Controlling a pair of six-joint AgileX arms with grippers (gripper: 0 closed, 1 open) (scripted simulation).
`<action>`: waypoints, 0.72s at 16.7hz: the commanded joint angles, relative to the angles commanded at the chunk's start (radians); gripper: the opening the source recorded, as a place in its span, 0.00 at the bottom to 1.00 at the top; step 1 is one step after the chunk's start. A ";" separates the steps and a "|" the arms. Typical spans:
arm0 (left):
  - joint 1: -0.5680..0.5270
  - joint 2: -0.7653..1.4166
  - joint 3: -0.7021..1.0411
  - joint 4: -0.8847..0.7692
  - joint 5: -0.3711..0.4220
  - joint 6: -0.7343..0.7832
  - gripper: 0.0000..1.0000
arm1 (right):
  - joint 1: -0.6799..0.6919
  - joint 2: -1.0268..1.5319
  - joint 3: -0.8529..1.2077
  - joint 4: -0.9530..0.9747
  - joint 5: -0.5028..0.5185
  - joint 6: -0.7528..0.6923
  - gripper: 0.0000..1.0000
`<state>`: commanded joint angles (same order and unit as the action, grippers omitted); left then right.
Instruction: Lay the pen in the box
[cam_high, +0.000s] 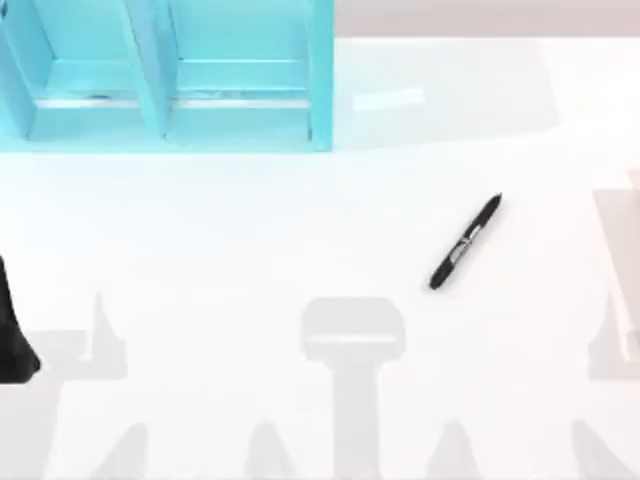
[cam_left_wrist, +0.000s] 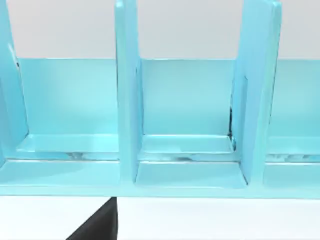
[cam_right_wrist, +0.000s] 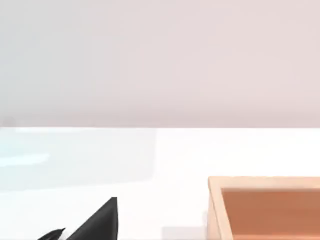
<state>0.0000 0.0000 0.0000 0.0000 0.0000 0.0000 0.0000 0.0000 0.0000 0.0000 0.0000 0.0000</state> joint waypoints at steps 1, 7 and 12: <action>0.000 0.000 0.000 0.000 0.000 0.000 1.00 | 0.000 0.000 0.000 0.000 0.000 0.000 1.00; 0.000 0.000 0.000 0.000 0.000 0.000 1.00 | 0.084 0.156 0.156 -0.098 -0.005 0.121 1.00; 0.000 0.000 0.000 0.000 0.000 0.000 1.00 | 0.224 0.574 0.537 -0.321 -0.007 0.359 1.00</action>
<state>0.0000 0.0000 0.0000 0.0000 0.0000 0.0000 0.2245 0.5741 0.5369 -0.3208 -0.0074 0.3590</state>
